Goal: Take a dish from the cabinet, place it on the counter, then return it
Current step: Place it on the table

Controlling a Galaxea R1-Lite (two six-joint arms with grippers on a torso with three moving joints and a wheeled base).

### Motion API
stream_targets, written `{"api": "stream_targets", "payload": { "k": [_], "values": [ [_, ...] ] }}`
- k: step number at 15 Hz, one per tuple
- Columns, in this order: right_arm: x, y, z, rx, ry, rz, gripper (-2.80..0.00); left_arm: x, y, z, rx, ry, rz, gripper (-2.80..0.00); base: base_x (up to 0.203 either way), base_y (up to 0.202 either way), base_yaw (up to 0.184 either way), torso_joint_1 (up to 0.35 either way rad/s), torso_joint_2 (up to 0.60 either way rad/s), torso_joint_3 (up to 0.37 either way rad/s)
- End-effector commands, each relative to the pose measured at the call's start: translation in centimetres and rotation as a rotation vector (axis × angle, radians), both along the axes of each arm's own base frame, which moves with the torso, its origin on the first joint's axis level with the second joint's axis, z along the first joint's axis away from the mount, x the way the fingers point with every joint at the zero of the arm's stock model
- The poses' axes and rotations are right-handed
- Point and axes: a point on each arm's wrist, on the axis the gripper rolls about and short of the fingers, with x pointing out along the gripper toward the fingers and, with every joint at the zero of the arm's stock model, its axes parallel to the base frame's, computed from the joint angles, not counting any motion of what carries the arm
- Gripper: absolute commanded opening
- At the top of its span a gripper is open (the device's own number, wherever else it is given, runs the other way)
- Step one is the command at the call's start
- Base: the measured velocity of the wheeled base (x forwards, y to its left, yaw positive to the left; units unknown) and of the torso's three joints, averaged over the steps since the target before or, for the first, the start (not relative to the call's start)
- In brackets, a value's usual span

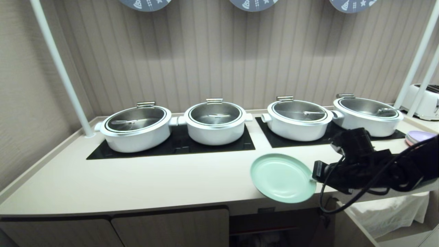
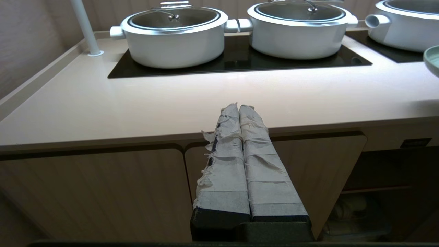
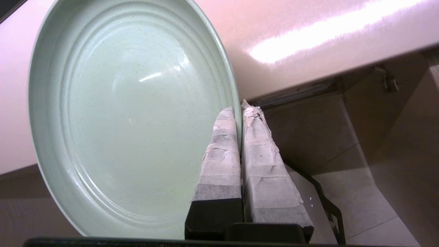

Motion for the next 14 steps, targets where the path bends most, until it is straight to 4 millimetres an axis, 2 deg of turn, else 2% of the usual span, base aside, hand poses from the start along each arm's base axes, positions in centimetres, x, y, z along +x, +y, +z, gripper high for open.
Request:
{"api": "stream_targets", "payload": {
  "k": [1,8,14],
  "values": [
    [2.3,0.0,-2.3,-0.006,0.045,-0.016,-2.8,0.0,0.0,0.0,0.0,0.0,0.0,-2.8,0.0,0.0,0.0,0.0,0.0,0.0],
    [7.5,0.2,-5.2,-0.003,0.038,-0.037,-2.8,0.0,0.0,0.0,0.0,0.0,0.0,-2.8,0.0,0.0,0.0,0.0,0.0,0.0],
    [9.9,0.3,-6.1,-0.001,0.032,-0.042,-2.8,0.0,0.0,0.0,0.0,0.0,0.0,-2.8,0.0,0.0,0.0,0.0,0.0,0.0]
  ]
}}
